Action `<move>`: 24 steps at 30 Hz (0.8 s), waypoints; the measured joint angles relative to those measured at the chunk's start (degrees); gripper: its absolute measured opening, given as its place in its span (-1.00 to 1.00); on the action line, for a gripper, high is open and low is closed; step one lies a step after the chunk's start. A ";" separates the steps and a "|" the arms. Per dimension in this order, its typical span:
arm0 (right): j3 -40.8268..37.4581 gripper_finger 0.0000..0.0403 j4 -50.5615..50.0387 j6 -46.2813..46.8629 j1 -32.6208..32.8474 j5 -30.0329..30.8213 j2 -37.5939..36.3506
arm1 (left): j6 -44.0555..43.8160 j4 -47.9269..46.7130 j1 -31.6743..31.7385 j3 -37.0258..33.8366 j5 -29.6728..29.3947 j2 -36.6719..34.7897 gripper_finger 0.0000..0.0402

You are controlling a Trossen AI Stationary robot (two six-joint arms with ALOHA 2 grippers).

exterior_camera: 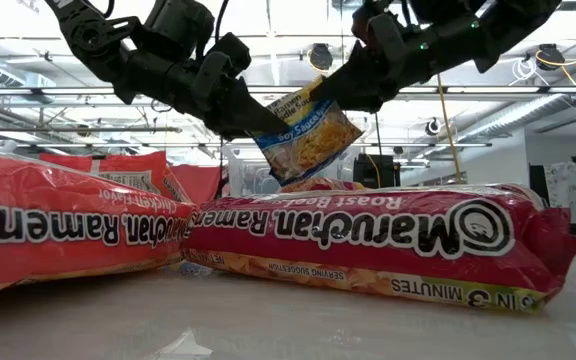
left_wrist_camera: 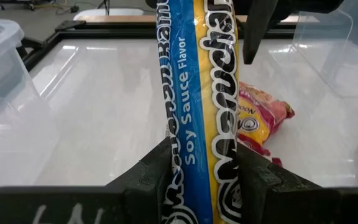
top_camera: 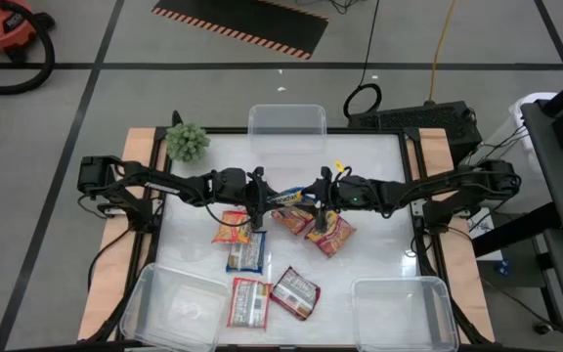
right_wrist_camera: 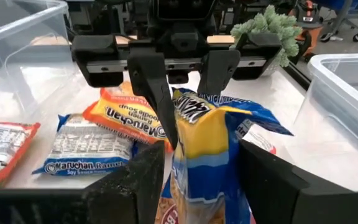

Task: Sort Maruchan noodles
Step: Put the top blue noodle pack into the top transparent bin

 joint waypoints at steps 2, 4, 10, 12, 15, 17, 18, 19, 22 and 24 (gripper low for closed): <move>0.00 -0.06 -0.24 -0.15 -0.27 -0.24 0.18 | 0.06 -0.15 -0.07 0.00 -0.02 0.03 -0.39; 0.03 -0.06 0.03 -0.15 -0.61 -1.51 0.56 | 0.03 -0.02 -0.07 0.00 -0.02 0.04 -0.39; 0.07 -0.10 0.89 -0.41 -1.40 -3.08 3.19 | -0.21 0.04 -0.19 -0.01 0.00 0.07 -0.39; 0.07 -0.13 1.62 -0.39 -1.58 -3.10 3.95 | -0.24 0.09 -0.34 -0.02 -0.06 0.07 -0.39; 0.02 -0.14 1.93 -0.37 -1.91 -3.17 4.22 | -0.20 0.91 -0.33 0.00 -0.07 0.05 -0.39; 0.02 -0.15 1.99 -0.37 -2.15 -3.10 4.20 | -0.21 0.90 -0.33 0.00 -0.07 0.04 -0.39; 0.02 -0.15 1.98 -0.35 -2.28 -3.12 4.20 | -0.23 0.89 -0.33 0.00 -0.08 0.04 -0.39; 0.02 -0.15 1.97 -0.27 -2.41 -3.10 4.20 | -0.20 0.89 -0.33 0.00 -0.09 0.04 -0.39; 0.02 -0.16 1.93 0.09 -2.88 -3.24 4.20 | -0.19 0.86 -0.33 0.00 -0.20 0.04 -0.39; 0.02 -0.20 1.57 0.11 -2.93 -3.30 4.20 | -0.19 0.81 -0.33 0.00 -0.28 0.04 -0.39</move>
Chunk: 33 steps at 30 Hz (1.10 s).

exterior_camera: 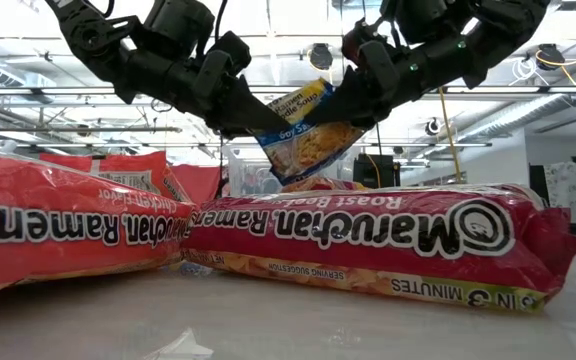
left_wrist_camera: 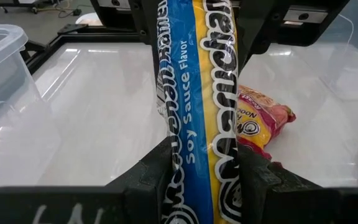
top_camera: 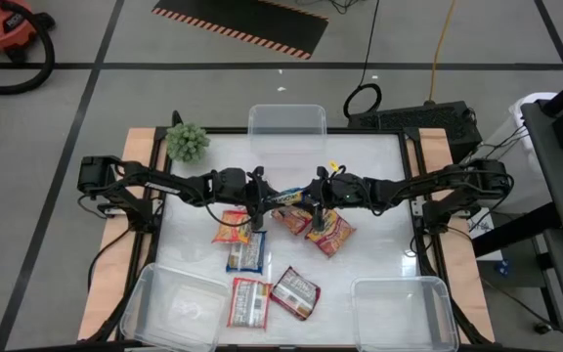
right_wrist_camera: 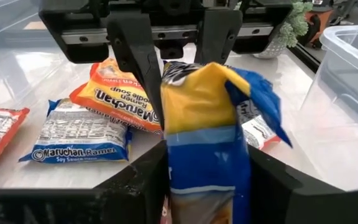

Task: Sort Maruchan noodles
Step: Put the top blue noodle pack into the top transparent bin

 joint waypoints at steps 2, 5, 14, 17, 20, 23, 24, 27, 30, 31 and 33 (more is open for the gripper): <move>0.00 -0.26 -0.31 -0.02 0.00 -0.11 -0.02 | 0.00 -0.08 0.00 0.00 0.02 0.00 -0.39; -0.02 -0.38 -0.44 -0.09 0.00 -0.39 -0.02 | 0.16 -0.22 0.00 0.00 0.04 0.00 -0.39; -0.04 -0.42 -0.45 -1.30 0.00 -0.50 -0.04 | -1.13 0.00 -0.22 0.00 0.15 0.00 -0.37; -0.04 -0.41 -0.41 -2.15 -0.08 -0.01 -0.04 | -1.97 0.26 -0.62 0.00 -0.63 0.00 -0.25; -0.04 -0.46 -0.08 -3.16 -0.72 0.07 -0.04 | -3.58 0.52 -1.20 0.04 -3.57 0.00 -0.06; -0.06 -0.48 0.36 -3.51 -1.79 0.07 -0.04 | -4.07 0.55 -1.89 0.04 -7.68 -0.04 0.12; -0.06 -0.48 0.54 -3.52 -2.22 -0.03 -0.04 | -4.07 0.54 -2.09 0.04 -8.53 -0.06 0.16; -0.06 -0.44 1.31 -3.69 -4.05 -3.13 -0.04 | -4.05 -0.22 -2.78 0.04 -10.30 -1.18 0.25; -0.06 -0.44 2.62 -3.51 -6.51 -7.34 -0.04 | -3.23 -1.26 -3.34 0.02 -14.48 -2.87 0.28; -0.06 -0.44 2.97 -3.19 -7.37 -8.65 -0.02 | -2.91 -2.33 -3.44 -0.10 -16.51 -4.10 0.28; 0.59 -0.47 2.89 -2.66 -9.08 -10.97 -0.02 | -2.75 -2.54 -3.52 0.07 -19.61 -6.13 0.28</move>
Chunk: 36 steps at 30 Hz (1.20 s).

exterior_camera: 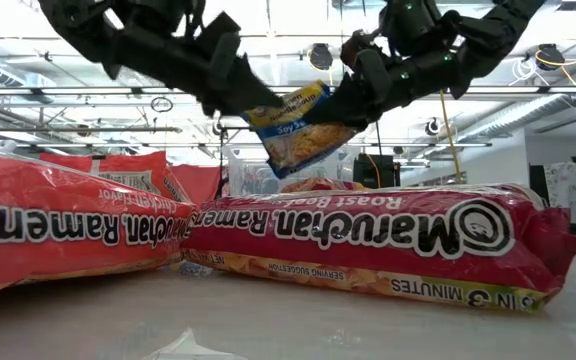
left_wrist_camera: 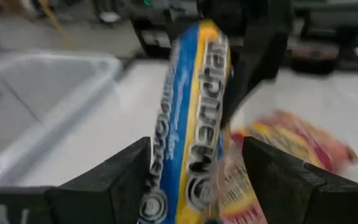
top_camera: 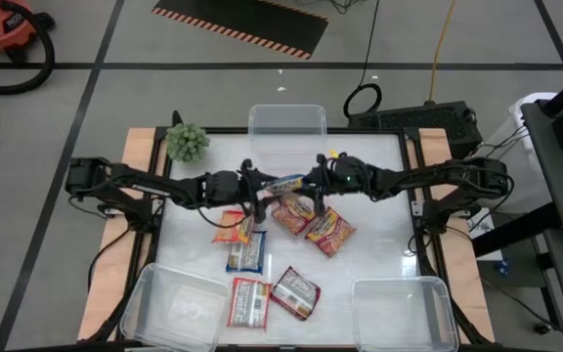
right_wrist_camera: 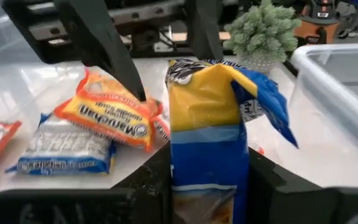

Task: Sort Maruchan noodles
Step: Put the top blue noodle pack into the top transparent bin

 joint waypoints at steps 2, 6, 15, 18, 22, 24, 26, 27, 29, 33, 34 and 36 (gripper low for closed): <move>0.94 -0.47 -0.66 0.45 -1.40 -1.74 -0.01 | 0.21 -4.29 0.02 -0.17 -1.64 -2.92 0.28; 2.90 -0.44 -1.85 0.26 -3.44 -2.19 -0.02 | 1.47 -9.43 0.02 -0.20 -4.63 -8.03 0.28; 8.92 -0.45 -2.03 0.88 -8.20 1.03 -0.02 | 1.98 -13.03 0.13 -0.15 -5.92 -14.72 0.28; 10.72 -0.43 -1.95 0.74 -10.76 0.86 -0.02 | 1.99 -13.30 0.13 -0.15 -5.92 -14.59 0.28; 10.91 -0.43 1.23 1.54 -14.29 0.86 -0.02 | 1.86 -13.24 -0.29 -0.15 -5.91 -14.23 0.28; 10.91 -0.44 3.49 3.46 -15.91 0.84 -0.02 | 1.85 -13.75 -0.67 -0.16 -5.91 -13.97 0.28; 10.91 -0.44 5.93 5.14 -17.16 0.84 -0.02 | 1.83 -13.77 -1.04 -0.18 -5.90 -14.04 0.28; 10.91 -0.44 7.29 5.85 -17.62 0.82 -0.02 | 1.73 -13.87 -1.24 -0.18 -5.92 -14.06 0.28; 10.91 -0.44 11.17 7.28 -18.35 0.78 0.28 | 1.75 -14.42 -1.54 -0.18 -5.92 -14.06 0.28; 12.94 -0.43 16.64 11.24 -19.21 -1.05 2.39 | 1.74 -14.27 -1.70 -0.18 -5.91 -14.06 0.28; 14.41 -0.43 16.13 11.52 -19.21 -1.69 3.27 | 1.75 -14.25 -1.70 -0.18 -5.90 -14.06 0.28; 17.77 -0.44 13.89 11.35 -19.19 -2.48 5.26 | 1.96 -14.25 -1.70 -0.18 -5.92 -14.06 0.28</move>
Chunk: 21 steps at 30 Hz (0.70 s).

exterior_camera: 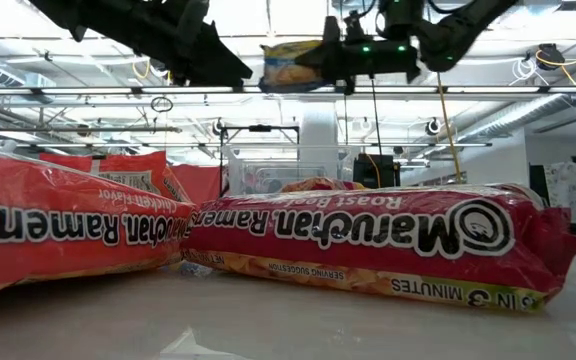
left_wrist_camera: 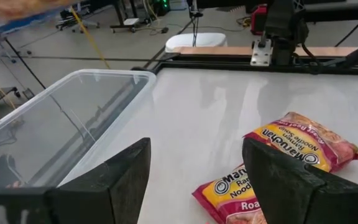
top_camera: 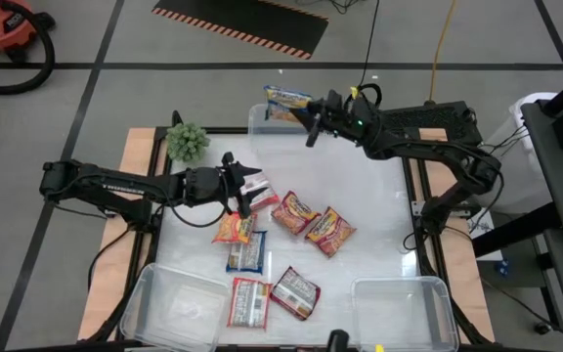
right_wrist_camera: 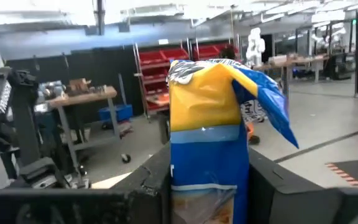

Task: Sort Maruchan noodles
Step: Put the top blue noodle pack into the top transparent bin

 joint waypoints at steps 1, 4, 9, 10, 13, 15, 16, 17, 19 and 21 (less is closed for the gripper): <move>1.82 -0.44 -1.68 -0.66 0.08 0.02 1.26 | 0.40 0.02 0.00 0.00 0.00 0.00 0.28; 6.41 -0.43 -7.48 -1.76 0.14 0.04 5.25 | 1.40 0.02 0.00 0.00 0.00 0.02 0.28; 8.97 -0.42 -10.47 -1.61 -0.67 0.10 10.96 | 1.90 -0.16 0.00 0.00 0.01 0.04 0.28; 9.03 -0.43 -10.85 -0.87 -0.83 0.26 11.71 | 2.28 -0.20 0.00 0.00 0.02 0.04 0.28; 9.03 -0.43 -12.94 0.27 -1.08 0.43 13.30 | 3.81 -0.18 0.00 0.00 0.01 0.04 0.28; 9.03 -0.42 -15.06 0.28 -1.04 1.13 13.49 | 4.07 -0.20 0.00 0.00 0.00 0.04 0.28; 9.03 -0.42 -15.97 0.25 -1.01 2.25 13.48 | 4.08 -0.21 0.00 0.00 0.00 0.04 0.28; 9.03 -0.42 -16.76 0.01 -0.92 3.38 13.47 | 4.12 -0.31 0.00 0.00 0.00 0.04 0.28; 9.05 -0.42 -18.65 -0.58 -0.65 4.89 13.47 | 4.20 -0.46 0.00 0.00 0.00 0.04 0.28; 9.03 -0.42 -19.45 -0.64 -0.60 5.11 13.47 | 4.27 -0.75 0.00 0.00 0.00 0.04 0.28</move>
